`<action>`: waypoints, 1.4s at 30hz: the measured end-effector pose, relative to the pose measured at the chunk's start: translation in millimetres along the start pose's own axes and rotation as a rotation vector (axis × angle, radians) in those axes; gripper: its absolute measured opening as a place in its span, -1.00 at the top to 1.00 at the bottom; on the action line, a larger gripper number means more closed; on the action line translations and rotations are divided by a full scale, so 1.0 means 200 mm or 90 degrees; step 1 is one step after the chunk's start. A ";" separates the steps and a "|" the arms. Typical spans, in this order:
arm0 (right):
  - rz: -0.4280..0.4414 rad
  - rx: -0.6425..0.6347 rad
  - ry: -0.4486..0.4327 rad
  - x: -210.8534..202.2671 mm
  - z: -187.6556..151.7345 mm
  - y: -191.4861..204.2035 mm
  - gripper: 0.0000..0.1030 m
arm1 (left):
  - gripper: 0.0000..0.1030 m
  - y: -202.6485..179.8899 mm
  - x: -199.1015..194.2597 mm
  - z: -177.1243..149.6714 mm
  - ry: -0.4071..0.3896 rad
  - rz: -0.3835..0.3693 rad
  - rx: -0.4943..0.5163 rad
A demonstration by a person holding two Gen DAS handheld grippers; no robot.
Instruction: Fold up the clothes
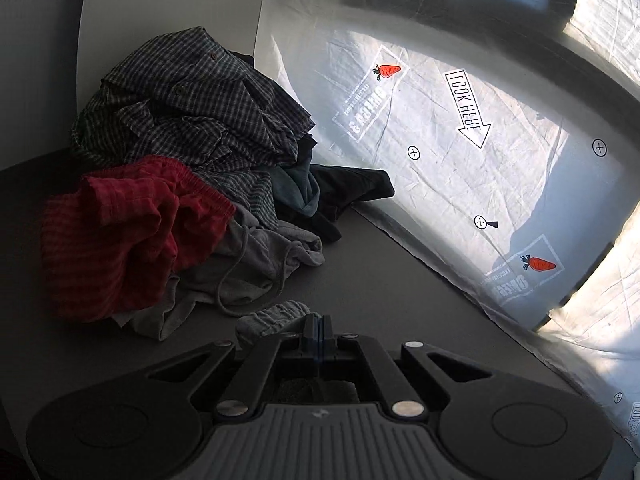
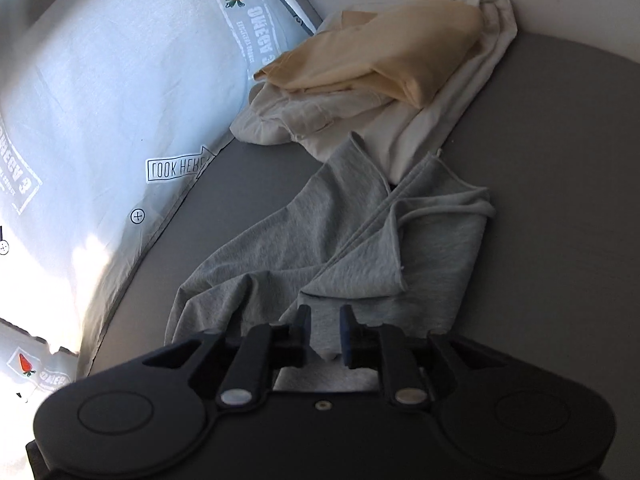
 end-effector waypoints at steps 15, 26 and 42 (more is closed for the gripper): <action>-0.121 -0.168 -0.010 0.12 0.04 0.06 0.97 | 1.00 0.13 -0.04 -0.10 -0.012 0.066 -0.019; -0.171 -0.056 -0.118 -0.33 0.13 -0.34 0.97 | 1.00 0.21 -0.04 -0.17 0.005 0.104 -0.002; -0.137 0.027 0.002 -0.11 -0.05 -0.48 0.11 | 1.00 0.35 -0.03 -0.30 0.043 0.131 -0.030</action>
Point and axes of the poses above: each gripper's, at about its wrist camera, not at the fingertips, and x roughly the way its jaws point, y to its left, z to its top, the point moved 8 cm from there along x, roughly the way its jaws point, and after that the axes turned 15 degrees about -x, right-handed, at the moved point
